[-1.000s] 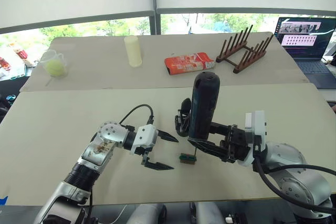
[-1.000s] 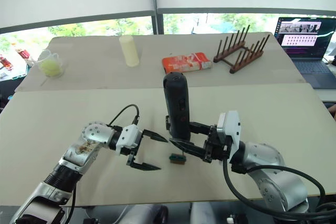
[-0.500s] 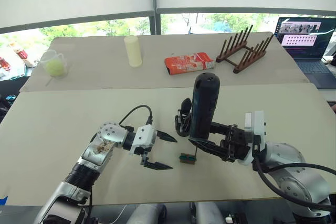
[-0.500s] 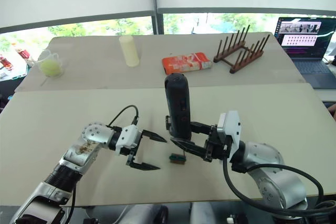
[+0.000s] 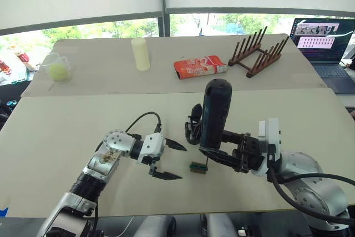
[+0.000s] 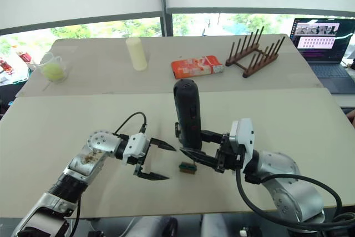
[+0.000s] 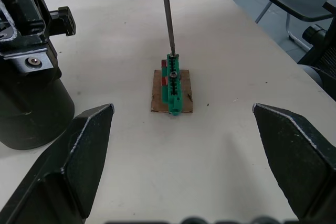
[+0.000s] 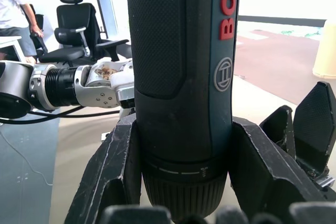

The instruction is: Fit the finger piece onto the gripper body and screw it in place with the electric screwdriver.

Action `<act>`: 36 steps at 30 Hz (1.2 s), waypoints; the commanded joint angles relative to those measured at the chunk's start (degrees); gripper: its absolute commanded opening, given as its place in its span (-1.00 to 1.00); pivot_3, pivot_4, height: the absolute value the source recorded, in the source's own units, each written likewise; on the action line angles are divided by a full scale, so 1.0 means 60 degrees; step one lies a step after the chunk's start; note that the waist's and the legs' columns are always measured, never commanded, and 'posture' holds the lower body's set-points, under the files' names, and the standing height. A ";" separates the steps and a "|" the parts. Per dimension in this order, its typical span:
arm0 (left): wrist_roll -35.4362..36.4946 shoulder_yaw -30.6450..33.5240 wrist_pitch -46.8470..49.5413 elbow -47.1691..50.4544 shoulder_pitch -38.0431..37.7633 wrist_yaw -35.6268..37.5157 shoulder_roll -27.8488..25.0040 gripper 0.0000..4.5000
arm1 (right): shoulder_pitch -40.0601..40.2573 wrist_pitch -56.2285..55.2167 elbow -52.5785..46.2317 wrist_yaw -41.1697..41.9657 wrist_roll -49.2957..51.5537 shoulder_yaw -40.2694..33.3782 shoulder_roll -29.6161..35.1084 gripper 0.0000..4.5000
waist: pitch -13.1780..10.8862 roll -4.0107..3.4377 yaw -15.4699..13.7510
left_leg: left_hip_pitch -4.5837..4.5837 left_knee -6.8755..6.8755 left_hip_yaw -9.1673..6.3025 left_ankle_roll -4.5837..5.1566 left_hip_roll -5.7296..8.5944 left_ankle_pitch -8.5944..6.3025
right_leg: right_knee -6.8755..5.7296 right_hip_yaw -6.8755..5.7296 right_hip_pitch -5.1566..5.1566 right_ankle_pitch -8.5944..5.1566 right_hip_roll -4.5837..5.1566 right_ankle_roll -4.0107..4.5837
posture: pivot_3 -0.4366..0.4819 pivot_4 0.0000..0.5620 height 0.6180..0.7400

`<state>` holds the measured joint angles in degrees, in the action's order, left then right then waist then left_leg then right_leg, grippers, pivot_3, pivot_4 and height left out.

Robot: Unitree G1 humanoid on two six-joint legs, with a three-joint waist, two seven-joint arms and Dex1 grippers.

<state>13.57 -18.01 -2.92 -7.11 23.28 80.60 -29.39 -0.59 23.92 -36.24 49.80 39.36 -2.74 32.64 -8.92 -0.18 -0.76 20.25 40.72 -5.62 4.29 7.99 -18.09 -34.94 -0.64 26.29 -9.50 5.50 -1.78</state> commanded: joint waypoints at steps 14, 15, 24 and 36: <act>0.0000 -0.0022 -0.0312 0.0013 0.0086 -0.0010 0.0162 1.00 | -0.0046 -0.0394 -0.0335 0.0027 0.0036 -0.0049 -0.0071 -0.15 | 0.0000 0.0000 0.0000 | 0.0000 0.0000 0.0001 0.0000 0.0000 0.0000 | 0.0000 0.0000 0.0000 0.0000 0.0000 0.0000 | -0.05 -0.47 1.00; 0.0000 -0.0025 -0.0314 0.0004 0.0096 -0.0007 0.0166 1.00 | -0.0054 -0.0402 -0.0307 0.0031 0.0022 -0.0050 -0.0080 -0.15 | 0.0000 0.0000 0.0000 | 0.0000 0.0000 0.0000 0.0000 0.0000 0.0000 | 0.0000 0.0001 0.0000 0.0000 0.0000 0.0000 | -0.05 -0.47 1.00; 0.0009 -0.0018 -0.0332 -0.0039 0.0126 0.0044 0.0137 1.00 | -0.0038 -0.0426 -0.0260 0.0062 -0.0049 -0.0049 -0.0137 -0.15 | 0.0000 0.0000 -0.0001 | 0.0000 0.0000 0.0001 0.0000 0.0000 0.0000 | 0.0000 0.0001 0.0000 0.0000 0.0000 0.0000 | -0.05 -0.47 1.00; 0.0009 -0.0023 -0.0329 -0.0136 0.0200 0.0023 0.0198 1.00 | -0.0049 -0.0242 -0.0597 -0.0062 0.0175 -0.0151 -0.0074 -0.15 | 0.0000 0.0000 -0.0002 | 0.0000 0.0000 0.0000 0.0000 0.0000 0.0000 | 0.0000 0.0000 0.0000 0.0000 0.0000 0.0000 | -0.05 -0.47 1.00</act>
<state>13.46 -18.36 -3.78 -8.22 23.76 80.67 -28.49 -0.59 23.78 -36.38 49.67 38.50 -2.66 32.20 -8.92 -0.18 -0.77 20.25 40.73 -5.61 4.29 7.99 -18.09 -34.94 -0.64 26.29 -9.50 5.50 -1.78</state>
